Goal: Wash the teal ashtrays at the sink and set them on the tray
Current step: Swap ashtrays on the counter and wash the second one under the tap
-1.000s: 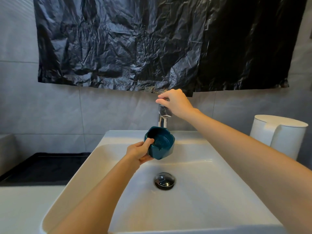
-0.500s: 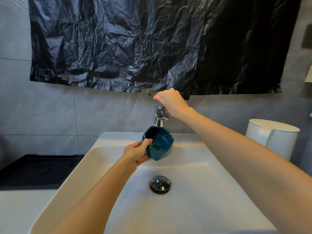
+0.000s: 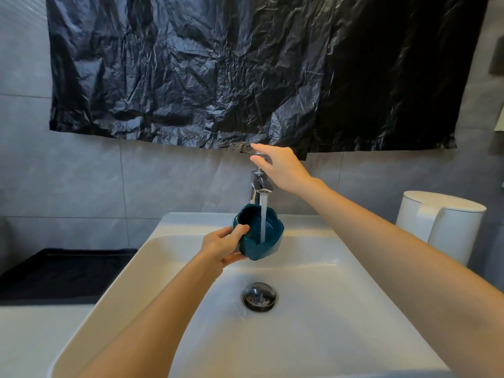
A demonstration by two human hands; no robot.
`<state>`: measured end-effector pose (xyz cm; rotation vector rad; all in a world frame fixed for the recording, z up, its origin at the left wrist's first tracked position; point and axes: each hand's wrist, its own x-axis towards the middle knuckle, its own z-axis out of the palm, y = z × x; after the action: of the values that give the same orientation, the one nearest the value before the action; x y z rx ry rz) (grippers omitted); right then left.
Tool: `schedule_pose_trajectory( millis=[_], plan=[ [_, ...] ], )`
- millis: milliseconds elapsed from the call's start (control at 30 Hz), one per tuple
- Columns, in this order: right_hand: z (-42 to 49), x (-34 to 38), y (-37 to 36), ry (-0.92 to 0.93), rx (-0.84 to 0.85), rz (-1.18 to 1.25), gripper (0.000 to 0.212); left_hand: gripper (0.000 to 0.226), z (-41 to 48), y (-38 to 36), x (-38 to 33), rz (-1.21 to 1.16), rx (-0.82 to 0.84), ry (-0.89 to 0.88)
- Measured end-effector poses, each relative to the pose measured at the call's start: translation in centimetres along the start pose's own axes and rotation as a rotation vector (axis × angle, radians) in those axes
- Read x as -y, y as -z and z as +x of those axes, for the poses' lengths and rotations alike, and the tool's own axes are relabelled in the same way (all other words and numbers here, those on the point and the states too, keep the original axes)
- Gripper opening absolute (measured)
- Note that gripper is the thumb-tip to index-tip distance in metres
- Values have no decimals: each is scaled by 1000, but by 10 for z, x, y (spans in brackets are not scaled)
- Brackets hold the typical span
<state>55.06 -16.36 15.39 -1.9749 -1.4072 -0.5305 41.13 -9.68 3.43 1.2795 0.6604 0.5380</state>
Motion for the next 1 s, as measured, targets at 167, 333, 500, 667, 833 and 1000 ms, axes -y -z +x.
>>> schedule_pose_trajectory(
  millis=[167, 333, 500, 667, 833, 1000],
  plan=[
    [-67, -7, -8, -42, -456, 175, 11, 37, -2, 0, 1, 66, -14, 5],
    [-125, -24, -22, -87, -71, 66, 24, 34, -3, 3, 3, 170, -36, 21],
    [-153, -13, -39, 222, 376, -134, 54, 39, -1, 8, 5, 205, -79, -53],
    [-153, -10, -50, 168, 426, -92, 61, 40, -1, 11, 3, 240, -94, -115],
    [-148, -16, -52, 368, 363, -541, 51, 40, 0, 9, 3, 286, -74, -142],
    [-155, -12, -59, 302, 396, -288, 68, 38, 1, 10, 6, 290, -85, -96]
  ],
)
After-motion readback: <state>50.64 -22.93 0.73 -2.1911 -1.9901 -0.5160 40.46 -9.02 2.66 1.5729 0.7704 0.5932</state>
